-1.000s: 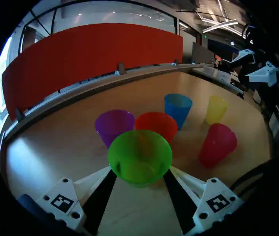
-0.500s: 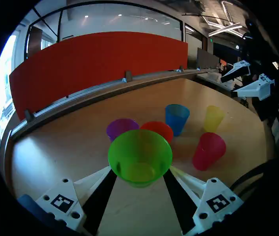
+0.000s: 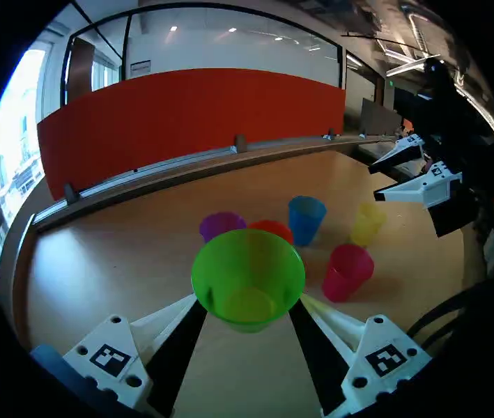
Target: Pour water
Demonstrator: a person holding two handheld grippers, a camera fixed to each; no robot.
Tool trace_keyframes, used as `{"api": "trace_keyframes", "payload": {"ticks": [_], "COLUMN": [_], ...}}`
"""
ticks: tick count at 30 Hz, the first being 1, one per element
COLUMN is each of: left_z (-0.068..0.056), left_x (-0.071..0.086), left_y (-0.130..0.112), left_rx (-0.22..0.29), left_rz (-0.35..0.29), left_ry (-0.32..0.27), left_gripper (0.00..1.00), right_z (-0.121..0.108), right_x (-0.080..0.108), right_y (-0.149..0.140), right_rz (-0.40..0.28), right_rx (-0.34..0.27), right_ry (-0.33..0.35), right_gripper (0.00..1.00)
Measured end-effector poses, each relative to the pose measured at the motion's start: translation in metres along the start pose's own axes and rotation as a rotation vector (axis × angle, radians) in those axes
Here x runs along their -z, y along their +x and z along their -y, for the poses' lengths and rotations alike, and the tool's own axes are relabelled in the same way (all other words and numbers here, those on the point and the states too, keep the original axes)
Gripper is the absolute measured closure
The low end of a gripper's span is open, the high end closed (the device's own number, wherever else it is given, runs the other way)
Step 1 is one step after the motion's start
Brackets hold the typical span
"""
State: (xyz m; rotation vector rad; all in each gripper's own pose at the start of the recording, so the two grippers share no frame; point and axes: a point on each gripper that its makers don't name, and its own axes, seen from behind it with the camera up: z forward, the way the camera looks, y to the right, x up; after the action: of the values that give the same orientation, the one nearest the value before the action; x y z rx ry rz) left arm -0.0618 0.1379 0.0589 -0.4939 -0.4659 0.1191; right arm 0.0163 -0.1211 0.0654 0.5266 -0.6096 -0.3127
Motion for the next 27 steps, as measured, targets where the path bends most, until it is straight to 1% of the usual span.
{"api": "trace_keyframes", "payload": {"ticks": [8,15,21,27], "left_z": [-0.002,-0.003,-0.001,0.0], "left_x": [0.028,0.052,0.065,0.072], "left_y": [-0.007,-0.016,-0.019,-0.021], "left_rx": [0.029,0.065,0.076,0.08], "left_rz": [0.006,0.013,0.011,0.01], "left_ry": [0.035,0.064,0.09,0.103], "left_gripper": [0.21,0.21,0.21,0.21], "right_z": [-0.001,0.002,-0.002,0.001], "right_x": [-0.016,-0.034,-0.05,-0.063], "right_y": [-0.004,-0.004,-0.013,-0.018], "right_rz": [0.028,0.062,0.128,0.173], "right_rx": [0.019,0.028,0.024,-0.007], "right_ry": [0.01,0.023,0.017,0.028], "right_gripper": [0.0,0.0,0.0,0.0]}}
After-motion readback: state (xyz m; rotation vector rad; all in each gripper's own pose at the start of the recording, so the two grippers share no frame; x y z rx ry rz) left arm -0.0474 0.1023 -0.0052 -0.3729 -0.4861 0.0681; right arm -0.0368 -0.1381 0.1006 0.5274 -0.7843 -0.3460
